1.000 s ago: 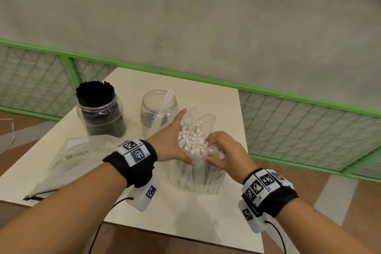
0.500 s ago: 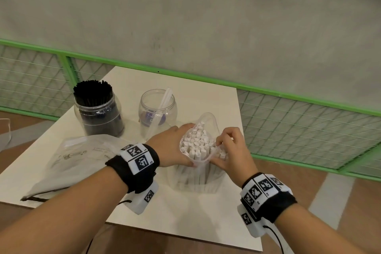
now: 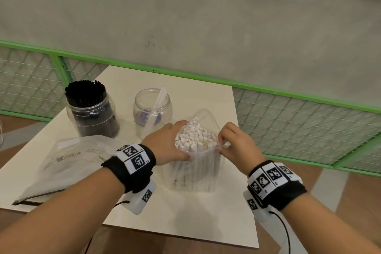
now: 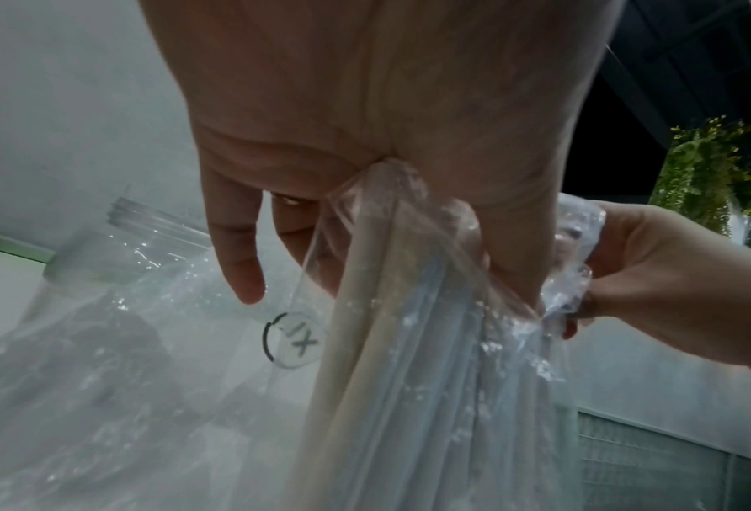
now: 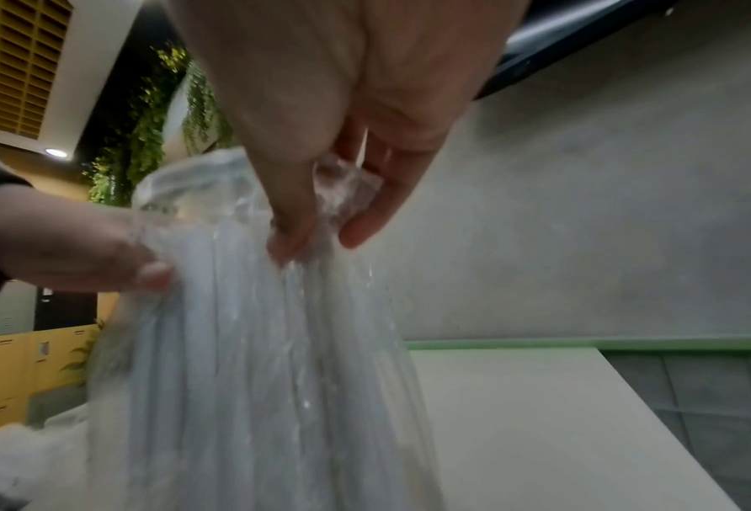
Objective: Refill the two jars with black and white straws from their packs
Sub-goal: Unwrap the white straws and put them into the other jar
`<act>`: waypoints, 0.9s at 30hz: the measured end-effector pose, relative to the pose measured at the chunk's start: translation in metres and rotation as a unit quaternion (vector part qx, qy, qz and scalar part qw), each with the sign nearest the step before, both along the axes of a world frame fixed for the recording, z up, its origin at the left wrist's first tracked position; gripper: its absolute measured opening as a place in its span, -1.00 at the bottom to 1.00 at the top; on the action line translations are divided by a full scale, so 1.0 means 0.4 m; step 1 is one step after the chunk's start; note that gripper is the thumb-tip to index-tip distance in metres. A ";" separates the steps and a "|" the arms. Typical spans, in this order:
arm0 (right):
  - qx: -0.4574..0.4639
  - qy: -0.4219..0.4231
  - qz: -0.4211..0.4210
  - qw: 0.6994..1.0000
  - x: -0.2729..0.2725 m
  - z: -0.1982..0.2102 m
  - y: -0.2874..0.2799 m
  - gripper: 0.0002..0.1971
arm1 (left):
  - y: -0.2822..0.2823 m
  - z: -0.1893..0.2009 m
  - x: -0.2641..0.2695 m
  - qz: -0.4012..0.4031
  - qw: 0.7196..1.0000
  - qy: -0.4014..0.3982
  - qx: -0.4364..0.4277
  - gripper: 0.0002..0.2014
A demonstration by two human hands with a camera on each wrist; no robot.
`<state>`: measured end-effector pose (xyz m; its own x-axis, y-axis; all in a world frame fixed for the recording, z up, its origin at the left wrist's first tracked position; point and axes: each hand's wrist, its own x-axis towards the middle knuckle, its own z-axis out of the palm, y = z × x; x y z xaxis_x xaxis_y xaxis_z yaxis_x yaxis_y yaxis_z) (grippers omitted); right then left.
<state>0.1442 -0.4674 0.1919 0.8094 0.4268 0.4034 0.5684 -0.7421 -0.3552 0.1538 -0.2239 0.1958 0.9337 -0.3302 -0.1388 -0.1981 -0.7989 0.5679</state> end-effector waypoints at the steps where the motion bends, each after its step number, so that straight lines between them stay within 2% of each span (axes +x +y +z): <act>1: 0.019 -0.022 -0.014 0.999 -0.002 -0.012 0.004 -0.72 | -0.002 -0.001 -0.003 0.002 1.000 -0.003 0.001 0.04; 5: 0.121 -0.015 -0.053 0.991 -0.020 -0.065 0.014 -0.60 | -0.013 -0.008 -0.016 0.015 1.000 -0.028 -0.003 0.01; 8: 0.157 0.047 -0.039 0.986 -0.046 -0.097 0.003 -0.82 | -0.012 -0.015 -0.019 0.032 0.999 -0.039 -0.013 -0.01; 12: 0.203 0.123 -0.022 0.971 -0.074 -0.094 0.001 -0.91 | -0.010 -0.019 -0.025 0.036 0.998 -0.040 -0.021 -0.02; 14: 0.201 0.138 -0.049 0.969 -0.058 -0.085 -0.001 -0.78 | -0.012 -0.017 -0.030 0.025 0.999 -0.034 -0.022 0.00; 17: 0.143 0.166 -0.078 0.973 -0.034 -0.079 -0.001 -0.81 | -0.008 -0.009 -0.032 -0.005 0.999 0.005 -0.043 0.10; 19: 0.116 0.194 -0.076 0.971 -0.035 -0.076 0.002 -0.66 | -0.004 -0.003 -0.035 -0.016 0.997 0.028 -0.072 0.14; 24: 0.059 0.225 -0.062 0.971 -0.033 -0.039 0.018 0.08 | -0.003 -0.009 -0.047 -0.013 0.990 0.057 -0.129 0.12; 27: 0.020 0.272 -0.027 0.962 -0.008 -0.015 0.034 0.25 | 0.000 -0.016 -0.047 -0.030 0.990 0.062 -0.127 0.17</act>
